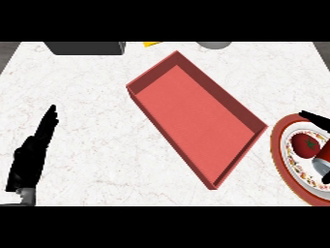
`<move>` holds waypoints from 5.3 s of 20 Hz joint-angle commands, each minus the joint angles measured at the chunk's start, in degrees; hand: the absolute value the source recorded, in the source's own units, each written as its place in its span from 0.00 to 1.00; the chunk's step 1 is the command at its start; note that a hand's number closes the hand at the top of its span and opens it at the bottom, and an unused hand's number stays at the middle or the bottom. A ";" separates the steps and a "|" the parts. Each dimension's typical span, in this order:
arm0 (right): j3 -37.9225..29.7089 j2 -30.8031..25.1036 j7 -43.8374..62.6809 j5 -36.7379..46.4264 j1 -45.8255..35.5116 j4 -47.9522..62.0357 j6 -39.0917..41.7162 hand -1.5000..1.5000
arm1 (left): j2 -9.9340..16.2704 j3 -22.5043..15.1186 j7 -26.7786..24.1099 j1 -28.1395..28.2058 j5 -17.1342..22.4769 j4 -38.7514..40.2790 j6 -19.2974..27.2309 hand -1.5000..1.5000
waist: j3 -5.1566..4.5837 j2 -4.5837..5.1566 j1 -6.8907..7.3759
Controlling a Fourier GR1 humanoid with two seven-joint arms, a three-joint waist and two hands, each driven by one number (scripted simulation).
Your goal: Pick the tomato from the plate and place it in the cardboard box
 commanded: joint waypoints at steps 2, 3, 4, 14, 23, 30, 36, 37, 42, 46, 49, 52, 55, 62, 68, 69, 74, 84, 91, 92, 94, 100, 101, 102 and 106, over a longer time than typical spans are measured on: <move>-0.75 2.41 1.35 1.96 -0.39 -1.91 1.73 0.00 | -2.83 -0.85 1.76 -0.12 -2.99 -0.85 -0.35 0.50 | -0.01 -0.01 -0.05; 0.16 3.81 0.17 4.08 0.40 1.98 -2.47 0.00 | -3.10 0.65 -2.40 -3.05 -2.66 5.10 -0.09 0.50 | -0.01 0.06 -0.10; -0.75 3.89 0.55 4.84 -3.24 4.28 -1.73 0.00 | -2.34 0.57 1.51 -1.19 -3.24 -0.21 -1.04 0.50 | 0.00 0.04 0.11; -1.10 5.11 -3.62 8.48 -4.98 10.87 -1.29 1.00 | -2.89 3.79 1.70 0.53 -3.23 -2.83 -3.49 0.50 | 0.01 0.03 0.18; -3.08 8.11 -5.11 11.18 -2.83 6.49 -17.89 1.00 | -3.57 4.27 0.06 -2.76 -4.30 2.80 -4.03 0.50 | -0.01 0.03 -0.18; -3.86 7.86 6.83 17.00 -6.03 8.84 -19.75 1.00 | -4.44 4.06 2.09 -1.62 -4.36 -0.69 -4.57 0.50 | 0.00 0.06 0.14; -3.64 9.45 11.02 17.49 0.18 -6.51 -19.15 1.00 | -4.81 4.60 2.19 -2.11 -5.14 -0.84 -5.40 0.50 | -0.02 -0.05 -0.23; -3.70 8.19 11.76 17.43 0.89 -9.71 -17.36 1.00 | -4.45 5.48 5.26 -5.42 -5.42 -0.29 -4.49 0.50 | -0.02 -0.07 -0.43; -6.56 8.77 14.75 12.05 2.25 -22.08 -11.53 1.00 | -6.30 4.11 -1.60 3.20 -6.16 -0.88 -3.95 0.50 | -0.06 -0.26 -0.49; -10.80 10.77 6.96 0.36 0.10 -25.40 -9.67 1.00 | -4.34 5.06 0.48 2.40 -5.23 -3.94 -5.44 0.50 | -0.01 -0.63 -0.50; -13.23 11.50 4.39 -7.32 -2.10 -28.17 -5.66 1.00 | -4.18 5.92 1.88 -1.10 -4.27 -1.48 -6.11 0.50 | -0.01 -0.36 -0.89; -10.64 16.42 8.32 -10.00 -0.18 -36.25 -3.56 1.00 | -5.40 5.15 0.35 -0.92 -5.89 0.99 -4.80 0.50 | -0.05 -0.27 -1.00; -9.66 17.96 15.40 -11.68 -4.59 -40.26 -0.99 1.00 | -7.36 3.75 0.34 -0.45 -6.98 -0.45 -3.46 0.50 | -0.04 -0.13 -0.26; -1.44 23.98 33.31 -8.31 -15.81 -44.17 -0.66 1.00 | -7.61 2.46 1.42 1.95 -8.49 -4.63 -3.71 0.50 | -0.03 -0.06 0.44; 1.19 25.75 32.50 -4.76 -24.07 -30.80 -3.08 1.00 | -7.31 4.89 -5.80 2.17 -6.92 1.84 -5.00 0.50 | -0.04 0.13 0.54; 2.31 26.32 34.26 -4.79 -23.69 -32.17 -1.80 1.00 | -7.93 3.69 1.58 -0.91 -7.87 -1.95 -4.58 0.50 | -0.02 0.04 0.29; 4.23 30.97 36.97 -1.79 -33.20 -18.61 -4.36 1.00 | -7.53 4.06 1.15 -0.77 -8.05 -1.89 -4.85 0.50 | -0.02 0.17 0.83; 7.07 37.39 36.48 2.44 -35.07 1.59 -15.45 0.00 | -6.72 5.63 1.17 -1.72 -6.90 -1.19 -6.49 0.50 | -0.01 0.15 0.67; 1.88 37.49 25.15 -1.43 -44.40 21.26 -25.39 0.00 | -7.34 5.11 1.07 -2.64 -7.27 0.21 -6.97 0.50 | 0.00 0.41 1.28; 6.55 37.50 27.24 -5.61 -41.53 20.59 -29.91 0.00 | -6.81 5.79 0.08 -2.01 -6.74 -0.10 -7.33 0.50 | 0.00 0.35 1.60; 1.15 37.51 23.07 -7.27 -42.70 20.75 -31.40 0.00 | -6.65 5.66 3.09 -2.98 -6.86 -2.20 -7.27 0.50 | 0.04 0.47 1.69; -6.00 37.52 17.40 -18.33 -39.19 15.90 -38.12 0.00 | -8.56 4.62 -1.04 -2.59 -8.64 2.04 -5.39 0.50 | 0.04 0.44 0.92; -9.71 37.08 18.62 -18.90 -41.64 14.60 -35.76 0.00 | -7.90 5.56 -0.21 -1.18 -7.32 0.04 -6.23 0.50 | 0.04 0.23 0.64; -11.79 36.98 16.94 -20.91 -42.42 15.84 -36.17 0.00 | -7.83 5.26 -1.98 -0.62 -7.80 1.03 -6.27 0.50 | 0.04 0.43 0.96; -17.91 30.46 14.78 -27.16 -40.25 13.98 -31.83 0.00 | -4.86 7.77 0.42 -0.23 -5.33 -1.70 -9.00 0.50 | 0.06 0.18 0.52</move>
